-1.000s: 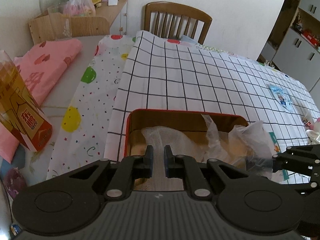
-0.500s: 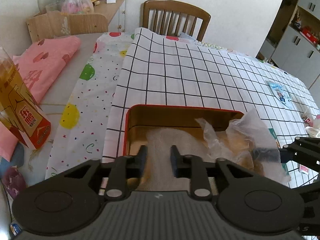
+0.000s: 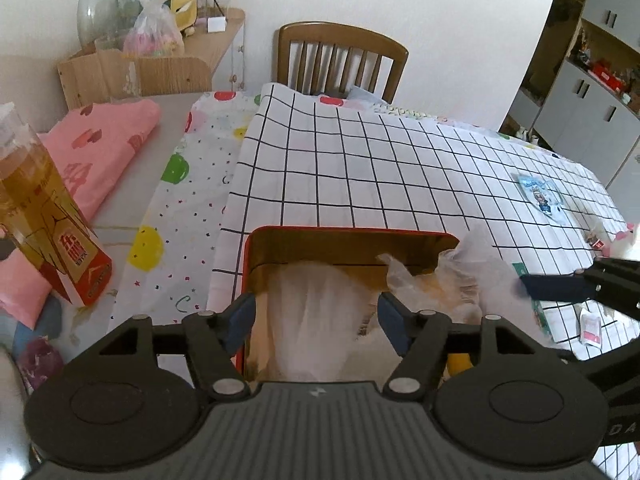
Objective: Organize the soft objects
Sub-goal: 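Open both grippers to release the sheet and bag into the tin, then move the left tool to the pink-printed wipe packet while the right tool reaches the cream cloth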
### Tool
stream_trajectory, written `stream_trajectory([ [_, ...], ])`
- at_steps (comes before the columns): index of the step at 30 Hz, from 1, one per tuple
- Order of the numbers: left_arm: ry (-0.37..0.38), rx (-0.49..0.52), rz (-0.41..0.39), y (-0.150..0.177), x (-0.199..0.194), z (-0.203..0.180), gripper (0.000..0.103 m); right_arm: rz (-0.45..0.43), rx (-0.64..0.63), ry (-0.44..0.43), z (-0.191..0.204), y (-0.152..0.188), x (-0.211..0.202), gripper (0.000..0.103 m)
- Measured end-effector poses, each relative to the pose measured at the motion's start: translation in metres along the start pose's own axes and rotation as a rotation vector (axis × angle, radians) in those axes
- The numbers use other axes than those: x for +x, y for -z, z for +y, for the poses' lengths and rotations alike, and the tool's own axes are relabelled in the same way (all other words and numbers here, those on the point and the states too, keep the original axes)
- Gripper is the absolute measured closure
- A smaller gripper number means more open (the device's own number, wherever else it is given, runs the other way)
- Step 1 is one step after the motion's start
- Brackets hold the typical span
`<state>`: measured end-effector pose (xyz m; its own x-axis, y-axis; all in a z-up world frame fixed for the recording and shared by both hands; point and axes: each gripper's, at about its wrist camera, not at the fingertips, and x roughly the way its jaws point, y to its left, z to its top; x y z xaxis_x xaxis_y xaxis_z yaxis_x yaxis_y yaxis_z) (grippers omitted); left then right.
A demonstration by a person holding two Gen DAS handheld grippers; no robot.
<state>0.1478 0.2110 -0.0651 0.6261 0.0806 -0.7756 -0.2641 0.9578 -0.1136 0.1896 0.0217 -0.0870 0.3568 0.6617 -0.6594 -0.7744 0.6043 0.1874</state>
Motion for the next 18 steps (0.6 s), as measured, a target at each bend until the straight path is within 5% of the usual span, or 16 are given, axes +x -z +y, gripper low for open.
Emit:
stream_trajectory([
  [18,0.052,0.091,-0.106,-0.007,-0.053,-0.053,0.022,-0.152,0.066,-0.011,-0.027,0.005,-0.076,0.009],
])
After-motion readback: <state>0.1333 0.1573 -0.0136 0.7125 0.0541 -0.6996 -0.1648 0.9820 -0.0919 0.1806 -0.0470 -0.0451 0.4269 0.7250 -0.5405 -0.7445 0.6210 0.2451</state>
